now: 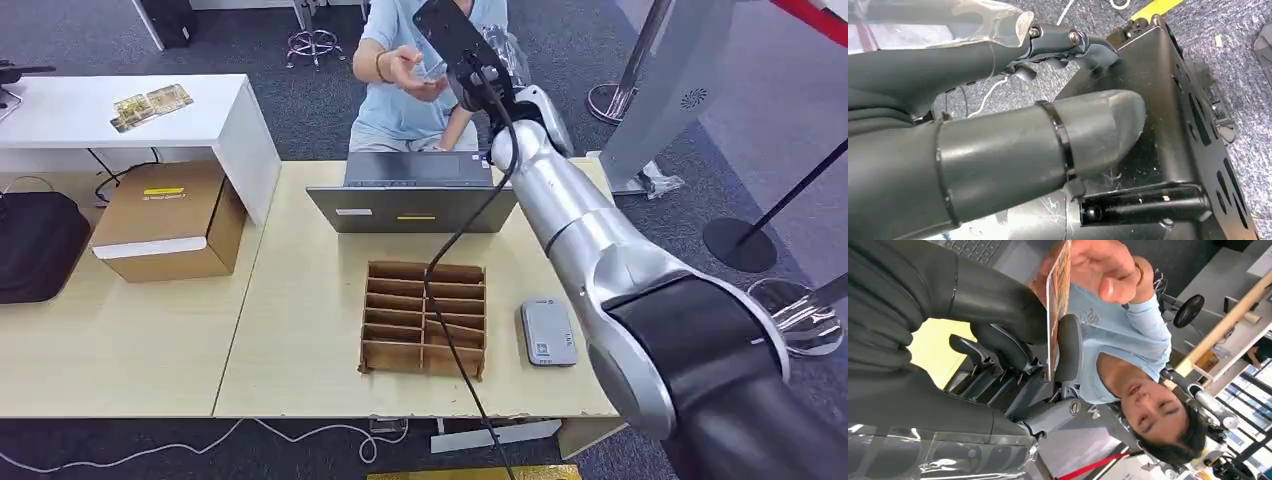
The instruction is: Pass the card to the sensor for recognition and then transmit it.
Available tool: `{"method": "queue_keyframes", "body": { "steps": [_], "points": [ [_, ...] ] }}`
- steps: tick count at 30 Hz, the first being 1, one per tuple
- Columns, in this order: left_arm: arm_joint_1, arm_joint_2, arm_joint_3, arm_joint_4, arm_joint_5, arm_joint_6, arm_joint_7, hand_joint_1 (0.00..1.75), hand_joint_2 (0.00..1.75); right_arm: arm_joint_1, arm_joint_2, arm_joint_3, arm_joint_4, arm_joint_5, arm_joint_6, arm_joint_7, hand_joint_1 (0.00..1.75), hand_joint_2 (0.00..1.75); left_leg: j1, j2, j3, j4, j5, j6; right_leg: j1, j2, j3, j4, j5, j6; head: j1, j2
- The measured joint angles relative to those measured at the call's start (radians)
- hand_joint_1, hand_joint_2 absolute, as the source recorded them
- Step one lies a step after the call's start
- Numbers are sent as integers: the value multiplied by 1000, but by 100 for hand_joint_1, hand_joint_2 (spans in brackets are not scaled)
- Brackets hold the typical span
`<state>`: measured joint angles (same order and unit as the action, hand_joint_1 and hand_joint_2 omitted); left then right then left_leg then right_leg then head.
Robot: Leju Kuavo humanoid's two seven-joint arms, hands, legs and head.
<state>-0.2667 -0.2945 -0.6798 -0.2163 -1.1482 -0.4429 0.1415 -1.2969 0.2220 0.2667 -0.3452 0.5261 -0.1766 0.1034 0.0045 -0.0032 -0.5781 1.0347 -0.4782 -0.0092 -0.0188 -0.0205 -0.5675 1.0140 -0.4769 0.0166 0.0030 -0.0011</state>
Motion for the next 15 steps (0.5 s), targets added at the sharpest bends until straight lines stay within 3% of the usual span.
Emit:
{"method": "queue_keyframes", "body": {
  "steps": [15],
  "points": [
    [2,1,3,0,18,4,2,0,0,3,0,-5,4,-6,11,11,175,175,0,0,0,0,0,0,0,0,0,0,0,0,0,0]
  ]
}}
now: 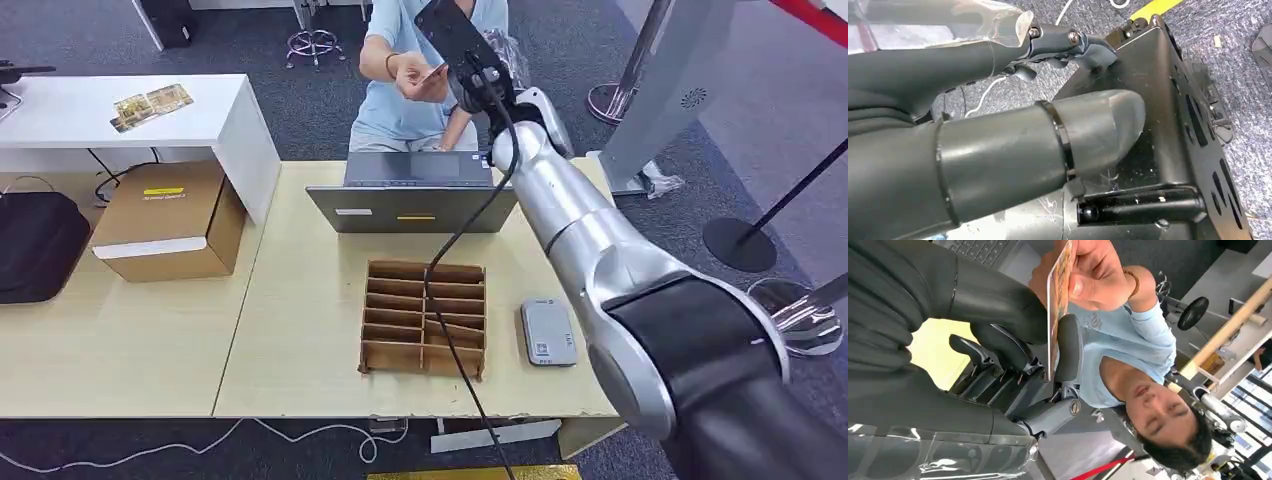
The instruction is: Pass the card to the sensor for recognition and then transmit it.
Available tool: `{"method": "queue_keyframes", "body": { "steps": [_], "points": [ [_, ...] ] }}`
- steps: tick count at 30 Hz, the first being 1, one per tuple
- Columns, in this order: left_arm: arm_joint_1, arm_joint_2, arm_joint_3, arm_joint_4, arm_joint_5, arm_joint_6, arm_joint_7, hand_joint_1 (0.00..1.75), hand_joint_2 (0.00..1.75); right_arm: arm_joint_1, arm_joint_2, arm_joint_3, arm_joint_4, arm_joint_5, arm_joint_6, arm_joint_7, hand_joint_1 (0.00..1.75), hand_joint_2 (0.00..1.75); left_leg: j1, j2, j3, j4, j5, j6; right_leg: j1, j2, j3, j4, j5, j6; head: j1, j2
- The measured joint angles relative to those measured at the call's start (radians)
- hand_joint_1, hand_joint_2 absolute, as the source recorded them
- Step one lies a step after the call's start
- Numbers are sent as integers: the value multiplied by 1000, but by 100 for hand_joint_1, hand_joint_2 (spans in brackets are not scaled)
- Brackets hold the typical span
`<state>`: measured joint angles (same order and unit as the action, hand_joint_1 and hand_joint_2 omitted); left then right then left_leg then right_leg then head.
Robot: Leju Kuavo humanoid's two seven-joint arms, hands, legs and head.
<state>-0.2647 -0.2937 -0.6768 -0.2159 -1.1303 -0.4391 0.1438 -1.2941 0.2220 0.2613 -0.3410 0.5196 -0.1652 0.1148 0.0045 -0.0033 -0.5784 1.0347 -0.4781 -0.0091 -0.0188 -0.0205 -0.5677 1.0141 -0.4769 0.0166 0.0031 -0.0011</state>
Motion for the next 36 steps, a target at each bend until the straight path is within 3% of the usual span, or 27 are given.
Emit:
{"method": "queue_keyframes", "body": {
  "steps": [1,2,3,4,9,17,22,25,28,32,36],
  "points": [
    [0,0,1,0,1,1,1,0,0,1,0,0,1,0,4,2,169,175,0,0,0,0,0,0,0,0,0,0,0,0,0,0],
    [1,0,2,0,2,3,1,0,0,3,0,0,1,0,8,2,150,175,0,0,0,0,0,0,0,0,0,0,0,0,0,0],
    [1,0,3,0,2,7,2,0,0,5,0,0,1,0,11,2,68,175,0,0,0,0,0,0,0,0,0,0,0,0,0,0],
    [2,0,3,0,4,9,2,0,0,7,0,0,2,0,17,2,0,175,0,0,0,0,0,0,0,0,0,0,0,0,0,0],
    [4,0,7,0,18,13,13,0,0,12,2,0,4,-3,39,6,0,175,0,0,0,0,0,0,0,0,0,0,0,0,0,0],
    [6,0,11,0,24,19,16,0,0,12,2,-3,4,-9,3,3,0,175,0,0,0,0,0,0,0,0,0,0,0,0,0,0],
    [8,0,15,0,17,27,15,0,0,12,-7,-12,3,1,-33,-25,0,175,0,0,0,0,0,0,0,0,-1,0,0,0,0,0],
    [9,0,16,0,14,27,13,0,0,13,-27,-1,2,96,-95,-44,0,175,0,0,0,0,0,0,0,0,-1,0,0,0,0,0],
    [9,0,16,0,3,29,0,0,0,19,-58,24,-5,157,-178,-110,0,175,0,0,0,0,0,0,0,0,-1,0,0,0,0,0],
    [12,2,16,0,3,32,0,0,0,75,-118,31,-43,138,-304,-268,0,175,0,-1,0,1,0,0,0,-1,0,-1,0,0,0,0],
    [20,6,16,0,11,48,1,0,0,203,-189,-9,-164,1,-290,-432,0,175,0,-1,0,1,0,0,0,-1,0,-1,0,0,0,0]
  ]
}}
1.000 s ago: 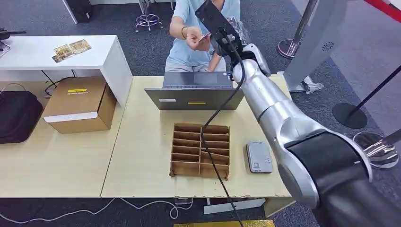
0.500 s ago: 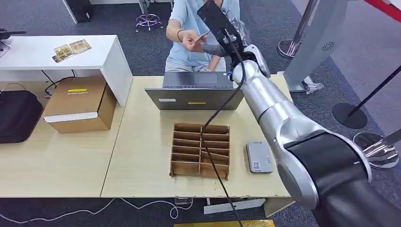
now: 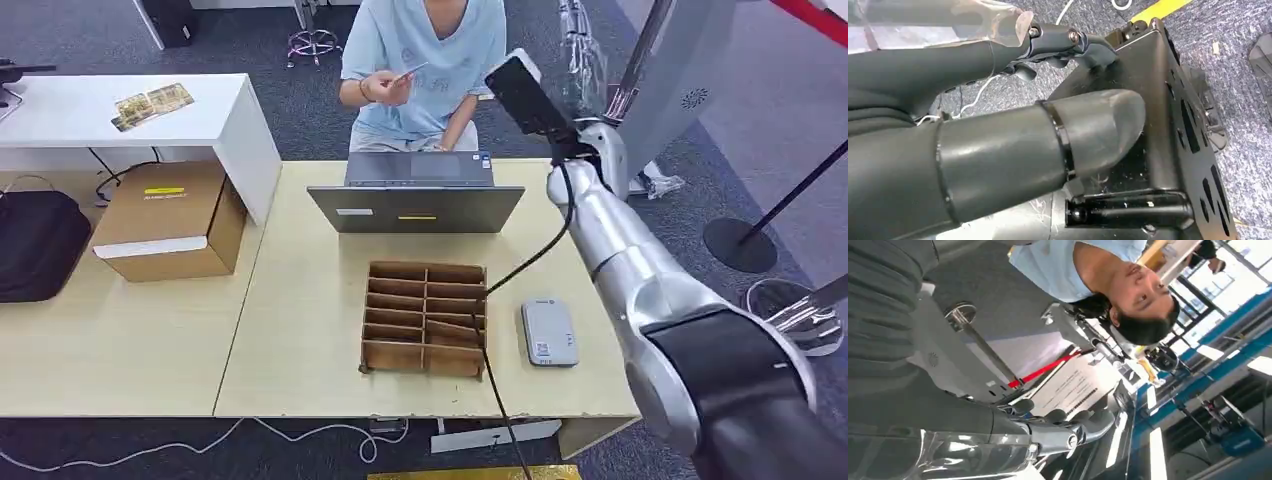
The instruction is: Pass the card to the sensor for recognition and then transmit it.
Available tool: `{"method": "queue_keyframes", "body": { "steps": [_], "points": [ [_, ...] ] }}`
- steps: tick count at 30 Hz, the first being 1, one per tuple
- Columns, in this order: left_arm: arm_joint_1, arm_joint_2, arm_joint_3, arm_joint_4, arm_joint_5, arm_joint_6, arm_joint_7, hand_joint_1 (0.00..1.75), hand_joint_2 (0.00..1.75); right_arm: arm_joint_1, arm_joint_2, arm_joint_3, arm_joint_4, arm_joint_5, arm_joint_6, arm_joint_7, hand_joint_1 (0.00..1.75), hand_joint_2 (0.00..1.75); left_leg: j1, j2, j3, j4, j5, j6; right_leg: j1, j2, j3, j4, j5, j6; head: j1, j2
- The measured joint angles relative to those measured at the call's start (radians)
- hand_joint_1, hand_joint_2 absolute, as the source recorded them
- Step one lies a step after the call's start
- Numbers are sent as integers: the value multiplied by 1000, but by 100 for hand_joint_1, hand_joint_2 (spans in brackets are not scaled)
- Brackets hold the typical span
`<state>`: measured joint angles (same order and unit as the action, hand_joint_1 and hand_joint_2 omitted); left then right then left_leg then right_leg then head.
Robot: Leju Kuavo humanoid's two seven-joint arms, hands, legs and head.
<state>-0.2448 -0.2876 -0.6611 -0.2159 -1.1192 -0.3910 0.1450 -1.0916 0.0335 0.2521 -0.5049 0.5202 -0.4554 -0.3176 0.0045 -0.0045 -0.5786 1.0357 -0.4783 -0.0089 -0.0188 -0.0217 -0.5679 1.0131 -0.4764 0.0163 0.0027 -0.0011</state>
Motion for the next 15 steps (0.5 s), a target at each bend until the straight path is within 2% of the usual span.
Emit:
{"method": "queue_keyframes", "body": {
  "steps": [3,5,8,10,12,15],
  "points": [
    [9,4,0,0,0,12,2,0,0,152,-55,-67,-198,-120,67,-50,0,175,0,-1,0,0,0,0,0,-1,0,0,0,0,0,0],
    [12,6,0,0,0,17,2,0,0,287,-91,-116,-378,-237,131,-89,0,175,0,-5,0,0,-1,0,0,-5,1,-2,-1,1,0,0],
    [15,10,0,0,0,19,2,0,0,555,-119,-214,-688,-526,292,-158,0,175,1,-11,-1,0,-2,1,1,-10,3,-2,-4,2,1,0],
    [16,14,0,0,-6,21,5,0,0,733,-119,-277,-873,-718,388,-174,0,175,1,-11,-1,-1,-4,2,1,-11,3,-2,-6,3,1,0],
    [16,16,0,0,-14,26,13,0,0,893,-114,-326,-1018,-843,464,-177,0,175,1,-11,-2,-2,-5,2,1,-12,3,-2,-7,2,0,0],
    [18,21,0,0,-23,36,14,0,0,1086,-76,-379,-1173,-1090,589,-126,0,175,1,-7,0,-2,-7,0,2,-7,3,-2,-8,1,0,0]
  ]
}}
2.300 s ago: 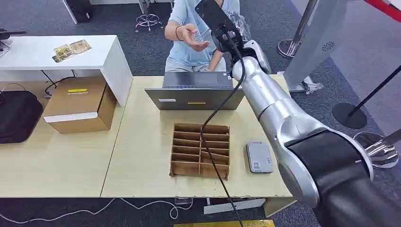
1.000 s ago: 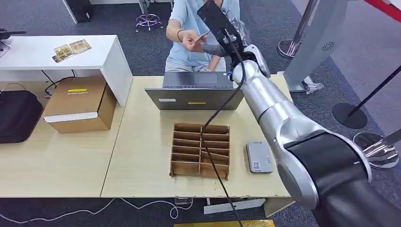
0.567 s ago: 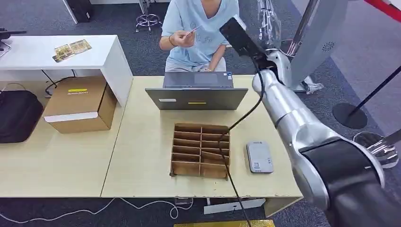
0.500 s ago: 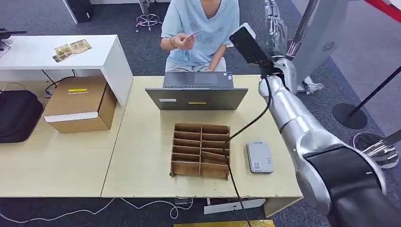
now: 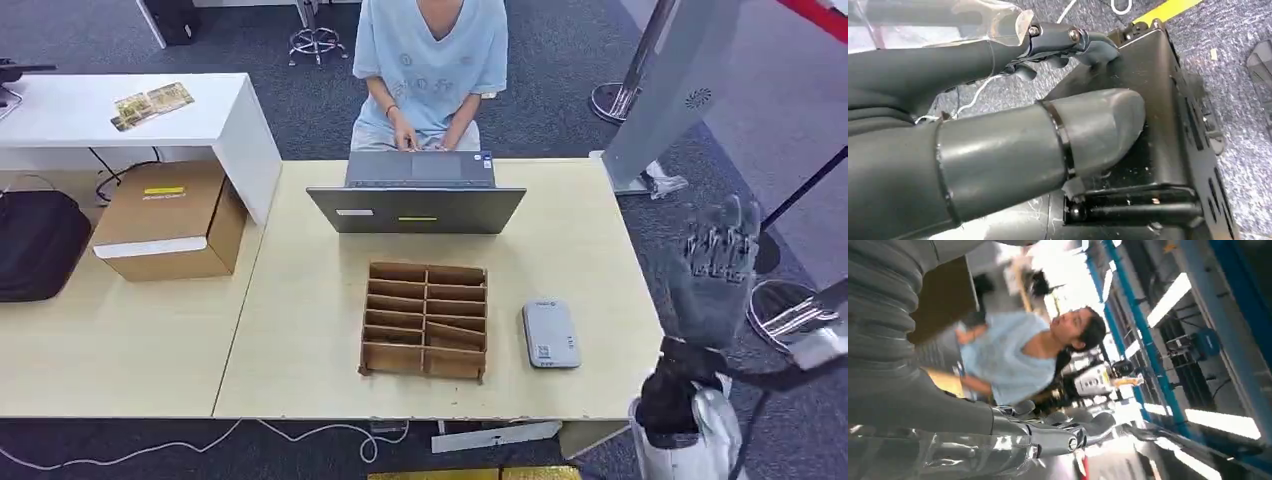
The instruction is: Pass the card to the sensor for recognition and then transmit it.
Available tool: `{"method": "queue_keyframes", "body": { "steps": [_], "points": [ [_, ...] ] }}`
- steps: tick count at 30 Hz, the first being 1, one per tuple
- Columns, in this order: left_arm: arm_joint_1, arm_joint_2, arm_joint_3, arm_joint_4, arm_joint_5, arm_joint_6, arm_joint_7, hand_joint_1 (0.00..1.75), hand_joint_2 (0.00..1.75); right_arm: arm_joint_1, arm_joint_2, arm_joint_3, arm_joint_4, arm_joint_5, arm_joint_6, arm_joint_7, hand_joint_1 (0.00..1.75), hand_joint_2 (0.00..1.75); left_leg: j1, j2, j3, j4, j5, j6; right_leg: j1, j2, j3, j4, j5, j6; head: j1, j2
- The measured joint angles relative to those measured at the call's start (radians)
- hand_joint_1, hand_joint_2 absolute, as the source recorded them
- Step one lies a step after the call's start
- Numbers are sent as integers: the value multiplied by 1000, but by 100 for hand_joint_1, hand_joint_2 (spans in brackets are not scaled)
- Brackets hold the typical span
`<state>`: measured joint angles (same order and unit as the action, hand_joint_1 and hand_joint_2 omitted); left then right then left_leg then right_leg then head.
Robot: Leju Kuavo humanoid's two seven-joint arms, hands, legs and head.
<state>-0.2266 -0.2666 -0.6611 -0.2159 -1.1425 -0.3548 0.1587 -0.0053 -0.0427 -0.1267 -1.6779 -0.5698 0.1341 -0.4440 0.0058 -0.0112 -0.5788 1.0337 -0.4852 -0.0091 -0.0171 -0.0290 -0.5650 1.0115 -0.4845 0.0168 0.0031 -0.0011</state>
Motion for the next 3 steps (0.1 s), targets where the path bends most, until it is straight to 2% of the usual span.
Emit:
{"method": "queue_keyframes", "body": {
  "steps": [3],
  "points": [
    [3,2,0,0,9,8,-1,0,0,123,44,-26,-64,-160,99,37,0,175,1,2,1,0,-1,-1,1,2,0,0,0,0,0,0]
  ]
}}
